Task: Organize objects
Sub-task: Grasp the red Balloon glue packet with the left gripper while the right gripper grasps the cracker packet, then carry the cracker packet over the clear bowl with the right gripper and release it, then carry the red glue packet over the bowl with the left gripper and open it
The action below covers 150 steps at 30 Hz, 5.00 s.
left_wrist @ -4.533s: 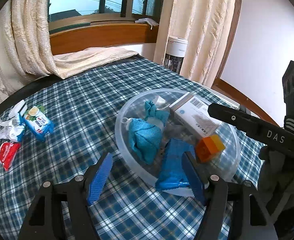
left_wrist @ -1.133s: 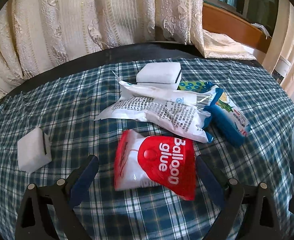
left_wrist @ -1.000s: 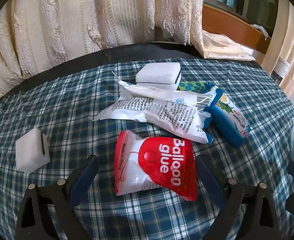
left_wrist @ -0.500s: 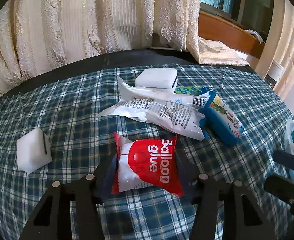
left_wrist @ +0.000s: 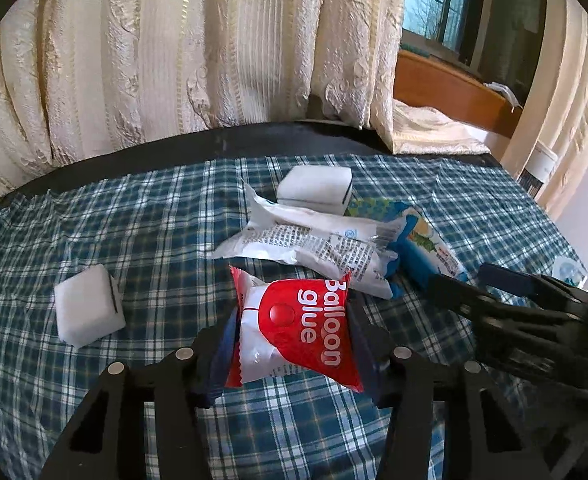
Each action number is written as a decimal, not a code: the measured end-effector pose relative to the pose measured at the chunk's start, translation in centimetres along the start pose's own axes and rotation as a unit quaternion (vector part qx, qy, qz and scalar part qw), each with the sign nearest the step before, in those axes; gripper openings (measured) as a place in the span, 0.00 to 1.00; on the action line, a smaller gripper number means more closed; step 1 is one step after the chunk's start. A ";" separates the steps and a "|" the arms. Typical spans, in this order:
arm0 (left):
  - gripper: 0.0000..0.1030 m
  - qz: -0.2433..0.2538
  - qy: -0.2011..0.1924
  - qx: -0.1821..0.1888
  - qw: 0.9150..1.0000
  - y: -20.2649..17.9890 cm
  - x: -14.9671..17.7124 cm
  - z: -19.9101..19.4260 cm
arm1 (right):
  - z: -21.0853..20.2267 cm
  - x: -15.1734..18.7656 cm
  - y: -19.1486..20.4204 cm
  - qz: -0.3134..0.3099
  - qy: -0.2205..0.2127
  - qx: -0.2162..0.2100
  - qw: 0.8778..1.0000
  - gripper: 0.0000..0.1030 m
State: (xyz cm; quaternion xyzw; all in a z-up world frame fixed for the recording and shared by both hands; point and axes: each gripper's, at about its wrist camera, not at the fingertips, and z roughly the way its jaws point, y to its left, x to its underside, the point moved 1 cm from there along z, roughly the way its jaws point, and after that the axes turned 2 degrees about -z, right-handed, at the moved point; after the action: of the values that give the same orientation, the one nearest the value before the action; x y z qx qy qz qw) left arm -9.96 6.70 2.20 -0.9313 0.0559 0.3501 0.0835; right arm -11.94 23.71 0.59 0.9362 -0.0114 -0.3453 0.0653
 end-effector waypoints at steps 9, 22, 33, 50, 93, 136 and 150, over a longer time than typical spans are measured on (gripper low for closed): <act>0.53 -0.004 0.003 0.004 1.000 0.2 0.0 0.1 | 2.4 -1.2 0.1 -0.010 0.004 0.027 1.000 0.75; 0.54 -0.008 0.006 0.003 1.000 0.3 0.0 0.2 | 2.9 -1.0 1.6 -0.050 0.008 0.022 0.998 0.45; 0.54 -0.005 0.001 0.006 1.000 0.0 0.0 -0.1 | 0.8 0.2 1.7 -0.044 -0.002 0.012 0.999 0.43; 0.54 0.013 -0.009 0.017 1.000 -1.4 0.2 -1.0 | -5.9 2.1 0.1 -0.001 -0.042 -0.005 0.999 0.43; 0.54 0.070 -0.011 0.041 0.997 -5.7 2.0 -2.1 | -15.8 9.3 -18.0 0.172 -0.073 0.157 0.970 0.43; 0.54 0.099 -0.012 0.071 0.992 -10.8 3.2 -4.9 | -16.5 11.6 -19.3 0.133 -0.053 0.178 0.974 0.45; 0.54 0.147 0.001 0.136 0.980 -19.0 4.3 -6.8 | -20.3 13.2 -21.2 0.182 -0.122 0.136 0.966 0.51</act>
State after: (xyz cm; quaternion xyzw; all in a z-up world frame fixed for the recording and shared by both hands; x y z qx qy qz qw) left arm 0.76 23.74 6.60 -0.8934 0.2390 0.3463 0.1572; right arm 10.75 46.14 4.65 0.8693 -0.2360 -0.4344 -0.0026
